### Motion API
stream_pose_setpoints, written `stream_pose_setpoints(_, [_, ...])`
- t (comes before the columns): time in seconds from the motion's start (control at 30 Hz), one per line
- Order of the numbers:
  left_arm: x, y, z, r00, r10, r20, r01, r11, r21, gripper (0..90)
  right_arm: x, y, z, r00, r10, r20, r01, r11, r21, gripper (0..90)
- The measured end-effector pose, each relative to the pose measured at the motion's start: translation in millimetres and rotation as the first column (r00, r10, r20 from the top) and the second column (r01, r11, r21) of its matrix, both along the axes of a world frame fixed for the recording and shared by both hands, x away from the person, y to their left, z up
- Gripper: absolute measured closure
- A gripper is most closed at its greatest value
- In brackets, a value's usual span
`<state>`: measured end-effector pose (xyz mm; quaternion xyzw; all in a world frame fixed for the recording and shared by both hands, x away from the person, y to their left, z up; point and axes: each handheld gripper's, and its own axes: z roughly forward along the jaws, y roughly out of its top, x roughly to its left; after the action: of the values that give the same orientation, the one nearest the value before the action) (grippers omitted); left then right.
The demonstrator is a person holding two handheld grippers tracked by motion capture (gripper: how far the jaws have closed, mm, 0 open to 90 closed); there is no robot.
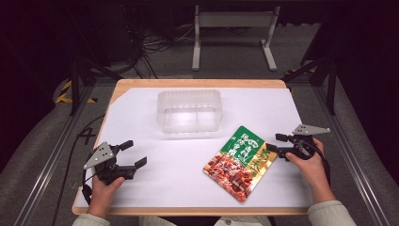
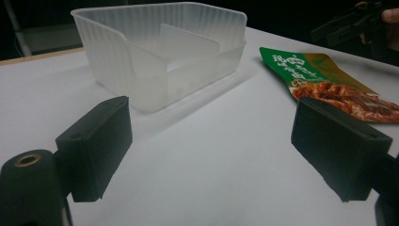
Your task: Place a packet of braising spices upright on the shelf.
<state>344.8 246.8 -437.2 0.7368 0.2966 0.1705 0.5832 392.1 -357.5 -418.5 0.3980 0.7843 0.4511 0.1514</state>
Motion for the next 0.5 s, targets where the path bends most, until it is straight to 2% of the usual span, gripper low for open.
stream_pose_setpoints(0.1, [0.1,-0.2,0.0,1.0,-0.001,0.0,0.001,1.0,0.0,13.7,0.5,-0.2,-3.1,1.0,-0.004,-0.004,0.004,0.9999,-0.012,30.6])
stream_pose_setpoints(0.23, [0.2,-0.8,-0.2,1.0,-0.001,-0.007,0.001,1.0,-0.004,13.7,1.9,-0.9,-8.5,0.9994,-0.012,-0.033,0.012,0.9997,-0.023,30.5])
stream_pose_setpoints(0.43, [0.4,-1.1,-0.1,1.0,-0.003,-0.004,0.003,1.0,-0.001,13.7,3.2,-0.9,-17.1,0.9954,-0.009,-0.096,0.008,0.9999,-0.01,33.2])
stream_pose_setpoints(0.5, [0.6,-1.2,-0.2,1.0,-0.004,-0.003,0.004,1.0,0.0,13.9,3.4,-1.0,-18.1,0.9946,-0.009,-0.104,0.008,1.0,-0.004,33.5])
